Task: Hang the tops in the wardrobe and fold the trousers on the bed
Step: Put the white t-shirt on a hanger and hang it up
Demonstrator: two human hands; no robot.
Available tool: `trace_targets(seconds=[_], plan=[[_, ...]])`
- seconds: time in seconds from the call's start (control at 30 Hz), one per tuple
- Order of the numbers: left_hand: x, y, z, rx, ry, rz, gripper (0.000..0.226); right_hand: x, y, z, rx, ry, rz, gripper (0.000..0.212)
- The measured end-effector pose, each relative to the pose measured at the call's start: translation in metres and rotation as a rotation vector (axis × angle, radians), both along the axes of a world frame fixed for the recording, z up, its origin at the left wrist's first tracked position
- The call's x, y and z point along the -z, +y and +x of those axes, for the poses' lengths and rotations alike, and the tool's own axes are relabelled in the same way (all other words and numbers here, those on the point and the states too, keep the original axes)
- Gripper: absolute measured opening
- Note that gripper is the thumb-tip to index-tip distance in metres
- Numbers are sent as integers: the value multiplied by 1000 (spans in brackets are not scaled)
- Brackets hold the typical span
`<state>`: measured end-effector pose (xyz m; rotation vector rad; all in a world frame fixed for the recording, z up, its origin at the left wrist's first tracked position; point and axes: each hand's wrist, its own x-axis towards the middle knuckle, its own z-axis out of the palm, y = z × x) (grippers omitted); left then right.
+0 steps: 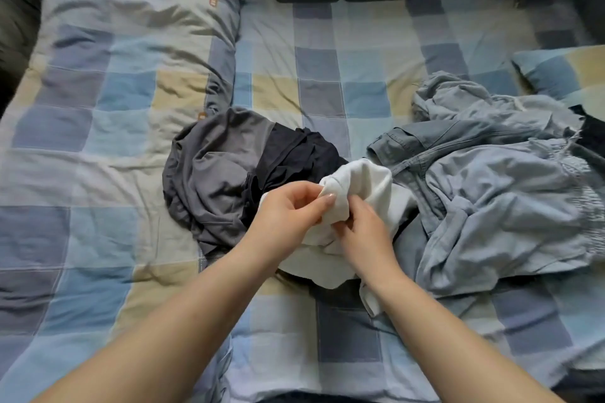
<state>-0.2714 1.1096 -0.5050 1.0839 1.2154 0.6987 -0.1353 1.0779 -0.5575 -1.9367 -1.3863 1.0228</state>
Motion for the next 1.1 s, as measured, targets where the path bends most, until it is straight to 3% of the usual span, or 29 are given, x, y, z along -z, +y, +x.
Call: trace_targets(seconds=[0.2, 0.37, 0.5, 0.6, 0.67, 0.77, 0.87, 0.97, 1.1], plan=[[-108, 21, 5, -7, -143, 112, 12, -121, 22, 34, 153, 229, 235, 7], [-152, 10, -13, -104, -16, 203, 23, -212, 22, 48, 220, 547, 292, 13], [-184, -5, -22, -94, 288, 258, 66, -276, 15, 51, 109, 752, 379, 19], [-223, -16, -20, -63, 93, 234, 88, -316, 8, 55, 29, 843, 419, 32], [-248, -23, -18, 32, -38, 249, 73, -334, 2, 61, 46, 956, 419, 32], [-283, -37, -14, 180, -25, 327, 44, -354, -5, 70, 45, 1117, 386, 32], [-311, -52, -10, 191, -96, 345, 27, -372, -15, 81, 22, 1217, 346, 41], [-334, -60, -8, 77, -56, 412, 22, -389, -29, 92, 44, 1216, 313, 38], [-348, -68, -5, -53, 94, 589, 9, -411, -48, 107, 59, 1067, 371, 43]])
